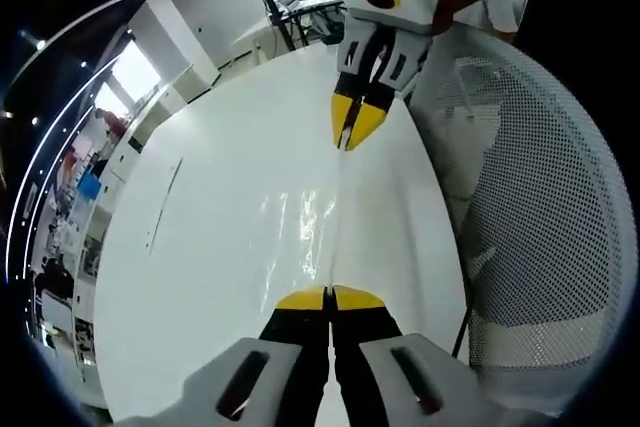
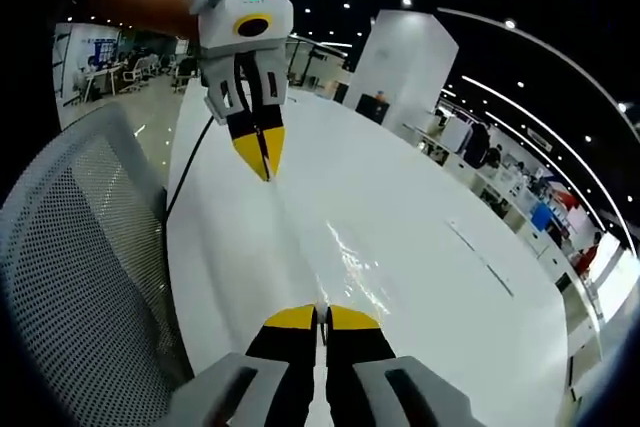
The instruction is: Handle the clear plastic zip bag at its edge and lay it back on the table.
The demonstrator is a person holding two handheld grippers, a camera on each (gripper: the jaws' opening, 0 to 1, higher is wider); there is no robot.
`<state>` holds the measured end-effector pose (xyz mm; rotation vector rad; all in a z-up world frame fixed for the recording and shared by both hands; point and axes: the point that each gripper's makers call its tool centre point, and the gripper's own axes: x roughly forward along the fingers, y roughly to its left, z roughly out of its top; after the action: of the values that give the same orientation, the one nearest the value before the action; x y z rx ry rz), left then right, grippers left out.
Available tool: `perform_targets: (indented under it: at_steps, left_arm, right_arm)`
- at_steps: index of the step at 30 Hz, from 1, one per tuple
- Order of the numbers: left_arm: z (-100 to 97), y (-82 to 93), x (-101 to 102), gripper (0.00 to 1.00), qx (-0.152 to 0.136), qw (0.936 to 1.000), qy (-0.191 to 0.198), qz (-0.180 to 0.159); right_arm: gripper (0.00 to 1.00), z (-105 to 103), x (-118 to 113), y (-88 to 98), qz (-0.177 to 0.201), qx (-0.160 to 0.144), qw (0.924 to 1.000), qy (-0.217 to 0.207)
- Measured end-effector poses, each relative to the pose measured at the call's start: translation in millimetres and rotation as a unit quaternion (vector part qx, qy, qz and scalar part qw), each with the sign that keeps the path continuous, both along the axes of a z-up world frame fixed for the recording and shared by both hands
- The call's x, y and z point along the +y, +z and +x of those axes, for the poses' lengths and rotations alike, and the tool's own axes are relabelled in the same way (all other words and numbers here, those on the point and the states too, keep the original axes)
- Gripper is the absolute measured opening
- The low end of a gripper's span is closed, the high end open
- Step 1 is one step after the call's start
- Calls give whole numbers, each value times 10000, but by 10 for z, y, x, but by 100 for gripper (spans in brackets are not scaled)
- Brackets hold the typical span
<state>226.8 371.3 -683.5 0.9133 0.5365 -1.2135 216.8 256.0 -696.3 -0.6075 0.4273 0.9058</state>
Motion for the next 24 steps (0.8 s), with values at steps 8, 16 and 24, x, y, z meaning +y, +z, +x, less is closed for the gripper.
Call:
perform_targets:
  at_steps: [8, 16, 24]
  left_arm:
    - [0, 0, -2, 0, -5, 10000, 19, -21]
    - [-82, 3, -70, 0, -137, 9995, -269, -93]
    - [-149, -8, -120, 0, -155, 9988, -429, -151]
  right_arm:
    - [0, -3, -11, -10, -6, 4, 10000, -10]
    - [0, -29, -61, 24, 119, 137, 9997, -132]
    - [3, -123, -55, 63, 202, 313, 9993, -29]
